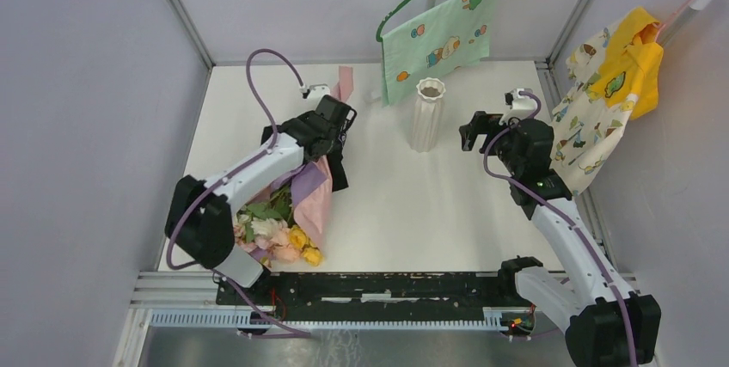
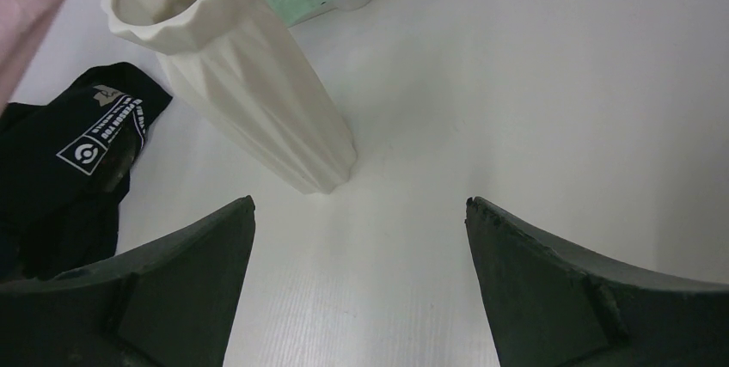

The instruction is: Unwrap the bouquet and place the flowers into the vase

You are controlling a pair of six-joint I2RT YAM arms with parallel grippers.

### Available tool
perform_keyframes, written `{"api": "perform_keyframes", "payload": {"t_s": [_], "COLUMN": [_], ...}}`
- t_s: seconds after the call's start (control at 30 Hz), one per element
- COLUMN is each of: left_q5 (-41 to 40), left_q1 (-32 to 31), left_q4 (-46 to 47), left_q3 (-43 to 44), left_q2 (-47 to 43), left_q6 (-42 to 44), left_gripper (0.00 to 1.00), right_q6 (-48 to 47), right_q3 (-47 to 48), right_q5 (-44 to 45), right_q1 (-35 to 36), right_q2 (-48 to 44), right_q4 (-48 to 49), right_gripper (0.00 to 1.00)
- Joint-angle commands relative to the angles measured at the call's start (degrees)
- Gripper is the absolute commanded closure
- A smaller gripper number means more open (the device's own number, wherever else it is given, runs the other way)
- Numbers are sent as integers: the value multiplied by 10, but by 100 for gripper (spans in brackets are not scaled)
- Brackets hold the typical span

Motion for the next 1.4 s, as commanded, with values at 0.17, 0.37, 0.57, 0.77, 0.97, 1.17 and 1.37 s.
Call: {"api": "perform_keyframes", "payload": {"t_s": [0.17,0.37,0.57,0.77,0.97,1.17,1.37], "left_q5": [83,87,68,87,153,-25,-61], "left_q1": [-48,-99,-158,-190,-193,-189,-90], "left_q4": [-9,-10,-25,-43,-38,-67,-100], "left_q3": [-22,-103,-127,-85,-30,67,171], "left_q2": [-163,-165,-165,-183,-197,-204,-81], "left_q6": [-35,-73,-103,-101,-84,-116,-114], "left_gripper": [98,98,79,44,35,32,31], "right_q6": [15,14,13,16,17,23,25], "right_q3": [10,1,-2,-7,-13,-23,-23], "right_q5": [-24,-24,-26,-35,-42,-57,-76], "right_q1": [1,2,2,2,2,2,2], "right_q2": [-18,-29,-34,-32,-32,-25,-18], "right_q4": [21,13,10,18,23,45,54], "right_gripper": [2,2,2,2,2,2,2]}}
